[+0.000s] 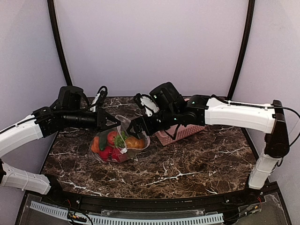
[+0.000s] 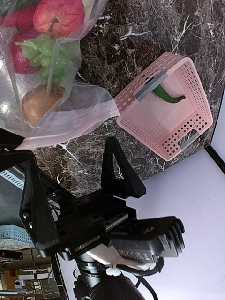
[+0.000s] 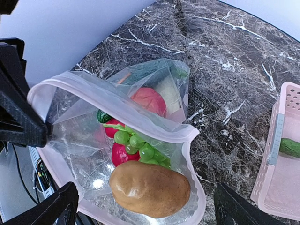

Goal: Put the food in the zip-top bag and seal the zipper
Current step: Pick up the fake vegetable from the bin, then place the fake vegetable in the zipper food storage bag, then adjust the fake vegetable in the zipper food storage bag.

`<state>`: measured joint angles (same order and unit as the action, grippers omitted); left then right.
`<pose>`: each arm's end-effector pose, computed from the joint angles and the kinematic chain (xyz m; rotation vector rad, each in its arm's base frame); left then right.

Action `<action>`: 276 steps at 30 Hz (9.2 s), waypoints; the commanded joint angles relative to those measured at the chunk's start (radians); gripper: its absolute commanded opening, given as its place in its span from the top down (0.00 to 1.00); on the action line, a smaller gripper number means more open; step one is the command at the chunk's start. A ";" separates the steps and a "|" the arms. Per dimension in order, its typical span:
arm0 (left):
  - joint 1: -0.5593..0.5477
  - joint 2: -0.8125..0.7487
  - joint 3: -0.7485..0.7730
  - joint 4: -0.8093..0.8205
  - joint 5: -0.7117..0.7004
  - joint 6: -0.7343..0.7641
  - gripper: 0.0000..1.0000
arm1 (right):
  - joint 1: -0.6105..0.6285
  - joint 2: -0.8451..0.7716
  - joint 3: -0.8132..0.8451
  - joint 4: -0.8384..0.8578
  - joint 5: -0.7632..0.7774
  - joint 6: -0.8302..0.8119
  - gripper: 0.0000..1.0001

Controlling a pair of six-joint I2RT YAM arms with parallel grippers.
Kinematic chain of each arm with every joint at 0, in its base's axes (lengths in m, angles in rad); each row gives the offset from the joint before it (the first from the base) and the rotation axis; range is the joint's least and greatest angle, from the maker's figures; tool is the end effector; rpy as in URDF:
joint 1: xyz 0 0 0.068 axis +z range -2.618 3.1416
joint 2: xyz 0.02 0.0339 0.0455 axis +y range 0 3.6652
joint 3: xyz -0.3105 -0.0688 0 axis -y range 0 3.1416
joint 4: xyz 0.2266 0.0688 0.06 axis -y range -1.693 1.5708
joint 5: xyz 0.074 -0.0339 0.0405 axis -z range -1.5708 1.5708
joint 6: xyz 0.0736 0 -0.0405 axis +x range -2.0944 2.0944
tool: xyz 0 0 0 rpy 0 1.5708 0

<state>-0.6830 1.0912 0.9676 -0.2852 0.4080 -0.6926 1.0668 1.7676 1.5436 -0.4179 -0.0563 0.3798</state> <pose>0.1669 -0.1734 0.3643 0.2836 2.1659 -1.2482 0.2055 0.3813 0.3379 -0.8227 2.2017 0.8289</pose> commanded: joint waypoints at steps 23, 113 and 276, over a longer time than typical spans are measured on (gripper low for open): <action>0.005 -0.050 -0.052 0.055 -0.036 -0.015 0.99 | -0.346 0.042 -0.055 -0.074 0.231 0.104 0.11; 0.057 0.009 0.002 0.016 0.048 0.046 0.99 | -0.158 -0.046 0.179 -0.385 -0.073 -0.123 0.92; 0.004 -0.076 -0.079 0.148 -0.004 -0.061 0.99 | -0.028 -0.122 -0.192 0.001 0.109 0.173 0.28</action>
<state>-0.6765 1.0451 0.8845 -0.1734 0.3996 -0.7555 1.0988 1.6489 1.4368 -0.4026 0.0395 0.4942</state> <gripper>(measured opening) 0.008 0.721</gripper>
